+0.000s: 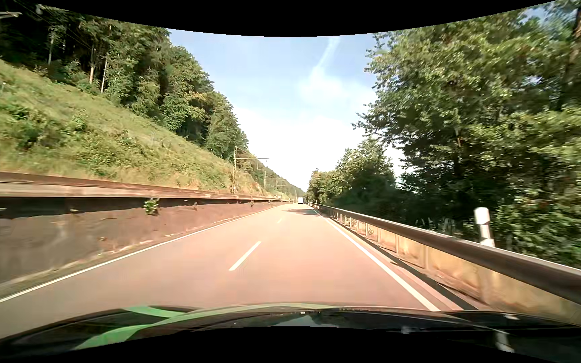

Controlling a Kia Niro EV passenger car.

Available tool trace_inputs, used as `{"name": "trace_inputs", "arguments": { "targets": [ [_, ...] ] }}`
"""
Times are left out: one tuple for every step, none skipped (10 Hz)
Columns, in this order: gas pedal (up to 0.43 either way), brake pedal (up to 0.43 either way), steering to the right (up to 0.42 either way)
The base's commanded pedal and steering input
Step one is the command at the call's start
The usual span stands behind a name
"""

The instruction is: Follow the waypoints while adhering to traffic rules and regulations

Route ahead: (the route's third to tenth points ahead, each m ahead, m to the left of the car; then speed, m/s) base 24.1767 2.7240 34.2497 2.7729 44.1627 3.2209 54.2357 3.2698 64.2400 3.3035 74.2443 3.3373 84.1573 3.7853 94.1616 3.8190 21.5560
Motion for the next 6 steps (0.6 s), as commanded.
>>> {"name": "trace_inputs", "arguments": {
  "targets": [
    [0.22,0.0,-0.007],
    [0.209,0.0,-0.007],
    [0.177,0.0,-0.006],
    [0.177,0.0,-0.007],
    [0.189,0.0,-0.006],
    [0.197,0.0,-0.006]
  ]
}}
